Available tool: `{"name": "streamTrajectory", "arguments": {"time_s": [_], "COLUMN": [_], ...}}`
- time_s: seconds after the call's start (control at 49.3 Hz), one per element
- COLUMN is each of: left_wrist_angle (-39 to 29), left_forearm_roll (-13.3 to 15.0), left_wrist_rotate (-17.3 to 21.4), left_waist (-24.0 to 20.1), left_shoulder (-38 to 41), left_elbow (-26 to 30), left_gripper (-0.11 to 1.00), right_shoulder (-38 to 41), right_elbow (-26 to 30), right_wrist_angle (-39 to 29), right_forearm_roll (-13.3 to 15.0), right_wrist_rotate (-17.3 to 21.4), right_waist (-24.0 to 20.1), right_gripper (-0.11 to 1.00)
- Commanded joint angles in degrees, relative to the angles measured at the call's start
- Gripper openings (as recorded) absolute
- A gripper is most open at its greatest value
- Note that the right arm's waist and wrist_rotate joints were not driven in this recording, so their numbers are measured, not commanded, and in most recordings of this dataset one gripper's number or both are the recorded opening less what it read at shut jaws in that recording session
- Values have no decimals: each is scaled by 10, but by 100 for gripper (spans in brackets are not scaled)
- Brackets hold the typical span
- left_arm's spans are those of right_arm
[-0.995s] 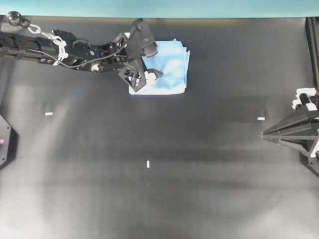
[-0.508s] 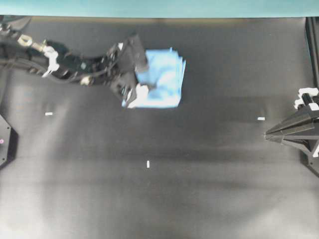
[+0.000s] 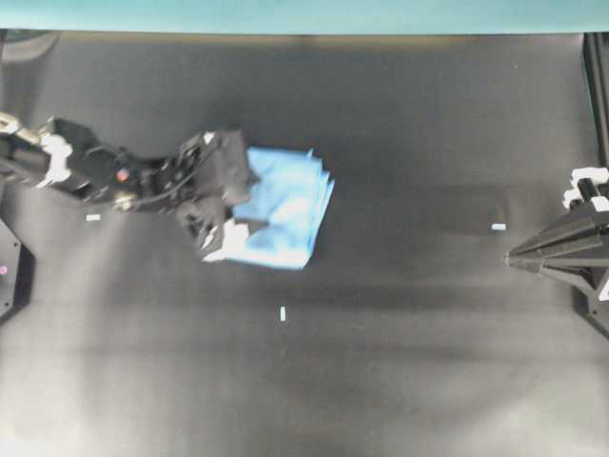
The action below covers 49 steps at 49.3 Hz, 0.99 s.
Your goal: Push a blue cloth with the left arm to wipe the desk.
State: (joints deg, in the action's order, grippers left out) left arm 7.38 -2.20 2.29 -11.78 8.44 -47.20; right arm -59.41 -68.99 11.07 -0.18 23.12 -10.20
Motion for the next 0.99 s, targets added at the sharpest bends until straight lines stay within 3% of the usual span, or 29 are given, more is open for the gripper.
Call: {"name": "streamTrajectory", "arguments": {"time_s": [0.0, 0.426, 0.812, 0.974], "left_wrist_angle": [-2, -4, -6, -6], "left_forearm_roll": [-2, -2, -2, -2], "left_wrist_rotate": [1, -6, -8, -33], "left_waist": [34, 153, 281, 344], "left_shoulder": [-22, -60, -78, -87], "left_elbow": [-21, -84, -104, -113], "left_gripper": [87, 87, 87, 87], "right_shoulder": [3, -1, -1, -1], "right_elbow": [4, 4, 0, 0], "right_wrist_angle": [4, 4, 4, 4], "right_forearm_roll": [0, 0, 0, -6], "right_wrist_rotate": [0, 0, 1, 0], "right_waist": [0, 1, 0, 0], "right_gripper": [0, 0, 0, 0]}}
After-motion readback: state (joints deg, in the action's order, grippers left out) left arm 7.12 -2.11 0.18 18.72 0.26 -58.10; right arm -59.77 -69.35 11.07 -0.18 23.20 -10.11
